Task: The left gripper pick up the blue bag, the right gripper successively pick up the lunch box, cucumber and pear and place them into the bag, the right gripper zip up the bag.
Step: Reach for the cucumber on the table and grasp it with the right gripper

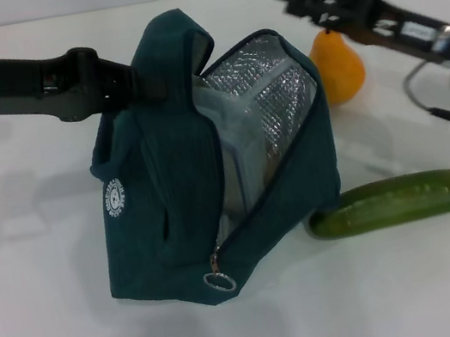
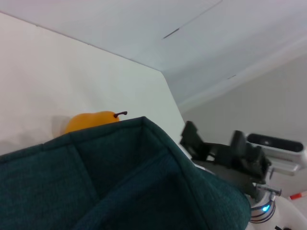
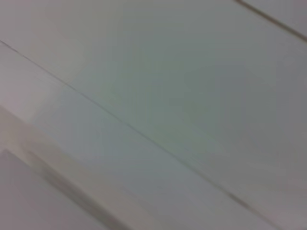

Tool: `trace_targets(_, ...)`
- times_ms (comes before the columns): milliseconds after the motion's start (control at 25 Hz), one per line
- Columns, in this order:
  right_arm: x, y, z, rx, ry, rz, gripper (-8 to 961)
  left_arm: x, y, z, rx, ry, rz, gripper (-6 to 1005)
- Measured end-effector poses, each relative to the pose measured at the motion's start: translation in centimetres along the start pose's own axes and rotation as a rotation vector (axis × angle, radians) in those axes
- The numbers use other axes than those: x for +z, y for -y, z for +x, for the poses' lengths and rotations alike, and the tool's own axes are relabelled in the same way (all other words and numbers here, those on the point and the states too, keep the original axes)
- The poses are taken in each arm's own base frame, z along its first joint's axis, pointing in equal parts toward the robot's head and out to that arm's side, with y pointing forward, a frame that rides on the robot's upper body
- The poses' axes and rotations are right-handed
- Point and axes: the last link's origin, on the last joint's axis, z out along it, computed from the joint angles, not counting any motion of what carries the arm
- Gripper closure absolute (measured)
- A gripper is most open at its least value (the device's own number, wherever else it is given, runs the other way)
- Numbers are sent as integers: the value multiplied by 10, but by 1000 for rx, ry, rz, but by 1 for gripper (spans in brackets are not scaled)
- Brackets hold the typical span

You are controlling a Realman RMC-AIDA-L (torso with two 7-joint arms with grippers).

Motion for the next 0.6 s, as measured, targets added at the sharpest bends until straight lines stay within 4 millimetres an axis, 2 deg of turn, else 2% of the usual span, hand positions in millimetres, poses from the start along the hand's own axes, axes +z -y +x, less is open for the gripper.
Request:
trace_targets(160,-35,0,-17,-112,45,15,343,-3,1,0,-1,-3,6,956)
trace_targets(320,-72,-6,-51,-252,20,64,169,-7,3,-2,-6,-4,16,956)
trace_targets(360,-79,-9,-59,-271,-20,78,126,-8,3,-2,-6,-4,17,956)
trace_targets(440,-89,-16,-75,-305,-134,102,107,-9,4,-2,-6,-4,20,956)
trace_targets(600,-95,-31,-100,-355,-448,162,100,-12,5,-4,-10,-6,25,956)
